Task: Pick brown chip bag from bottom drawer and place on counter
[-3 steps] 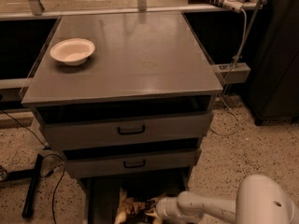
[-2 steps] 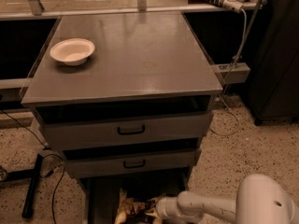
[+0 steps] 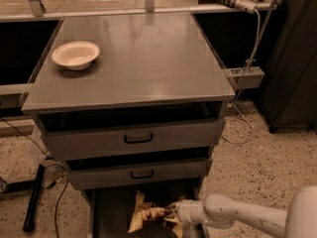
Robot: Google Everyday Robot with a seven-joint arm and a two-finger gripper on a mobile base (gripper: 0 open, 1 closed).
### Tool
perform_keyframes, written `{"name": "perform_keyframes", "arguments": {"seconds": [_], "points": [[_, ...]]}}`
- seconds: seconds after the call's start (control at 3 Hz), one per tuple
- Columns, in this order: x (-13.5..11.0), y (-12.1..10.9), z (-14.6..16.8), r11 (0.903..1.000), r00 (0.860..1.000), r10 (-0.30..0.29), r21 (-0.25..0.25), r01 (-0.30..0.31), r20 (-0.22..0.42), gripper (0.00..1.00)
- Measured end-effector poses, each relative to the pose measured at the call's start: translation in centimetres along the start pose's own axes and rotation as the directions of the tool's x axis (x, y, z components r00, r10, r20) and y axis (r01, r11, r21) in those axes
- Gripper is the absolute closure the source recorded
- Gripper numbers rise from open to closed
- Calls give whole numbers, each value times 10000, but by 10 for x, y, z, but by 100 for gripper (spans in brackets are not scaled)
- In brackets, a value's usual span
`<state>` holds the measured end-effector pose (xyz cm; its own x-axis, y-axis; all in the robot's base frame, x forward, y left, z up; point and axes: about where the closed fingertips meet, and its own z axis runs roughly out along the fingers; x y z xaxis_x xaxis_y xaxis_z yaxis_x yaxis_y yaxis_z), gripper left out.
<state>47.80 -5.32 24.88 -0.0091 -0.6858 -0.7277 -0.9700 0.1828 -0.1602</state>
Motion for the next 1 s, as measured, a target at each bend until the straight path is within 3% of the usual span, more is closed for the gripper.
{"name": "perform_keyframes", "arguments": {"seconds": [0.67, 1.0], "points": [[-42, -26, -145, 9950, 9973, -648, 736, 672, -346, 100], [-75, -37, -217, 9884, 9920, -999, 1068, 1078, -771, 100]]}}
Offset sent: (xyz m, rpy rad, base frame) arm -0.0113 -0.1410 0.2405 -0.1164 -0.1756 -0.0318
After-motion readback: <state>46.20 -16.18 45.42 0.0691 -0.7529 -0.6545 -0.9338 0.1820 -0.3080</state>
